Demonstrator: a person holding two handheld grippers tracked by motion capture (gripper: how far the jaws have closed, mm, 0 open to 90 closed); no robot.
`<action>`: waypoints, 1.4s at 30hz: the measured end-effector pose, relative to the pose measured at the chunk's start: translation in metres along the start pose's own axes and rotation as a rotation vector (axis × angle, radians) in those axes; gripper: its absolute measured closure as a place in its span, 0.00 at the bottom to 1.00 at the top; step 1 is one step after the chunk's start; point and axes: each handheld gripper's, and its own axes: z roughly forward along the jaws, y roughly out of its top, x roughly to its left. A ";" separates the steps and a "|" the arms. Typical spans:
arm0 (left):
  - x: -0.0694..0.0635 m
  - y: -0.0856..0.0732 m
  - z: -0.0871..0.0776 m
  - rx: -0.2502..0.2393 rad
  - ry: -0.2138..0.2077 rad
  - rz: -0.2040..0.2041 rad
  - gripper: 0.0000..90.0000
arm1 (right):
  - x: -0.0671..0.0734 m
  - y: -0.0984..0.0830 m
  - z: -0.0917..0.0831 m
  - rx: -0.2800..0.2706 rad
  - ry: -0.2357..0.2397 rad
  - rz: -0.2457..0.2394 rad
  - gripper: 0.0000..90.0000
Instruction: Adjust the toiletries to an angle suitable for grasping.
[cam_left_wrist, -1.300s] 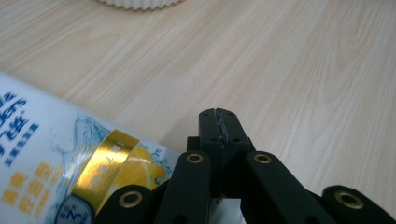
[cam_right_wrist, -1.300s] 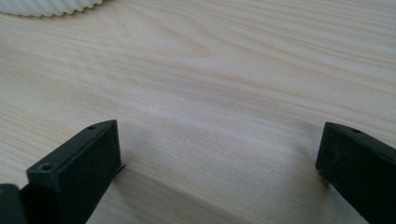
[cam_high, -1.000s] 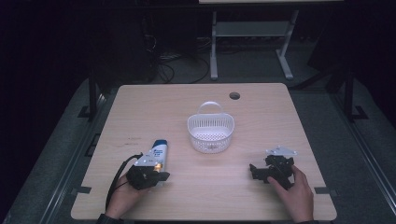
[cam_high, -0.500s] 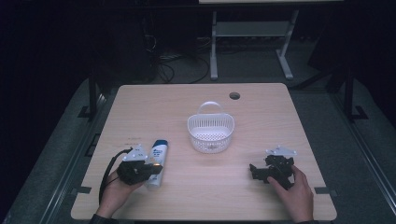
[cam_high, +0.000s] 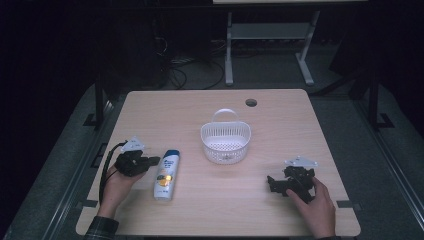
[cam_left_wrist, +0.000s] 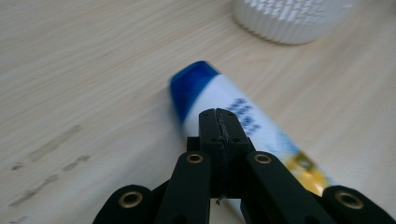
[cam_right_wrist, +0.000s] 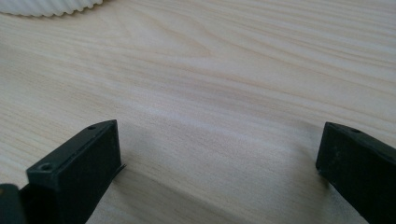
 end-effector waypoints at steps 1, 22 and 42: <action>0.003 0.000 0.003 0.004 0.007 -0.003 1.00 | 0.000 0.000 0.000 0.000 0.000 0.001 0.00; 0.022 -0.004 0.036 0.033 0.046 -0.059 1.00 | 0.000 0.000 0.000 0.000 0.000 0.001 0.00; -0.002 0.008 0.051 0.055 -0.023 0.009 1.00 | 0.000 0.000 0.000 -0.001 0.001 0.000 0.00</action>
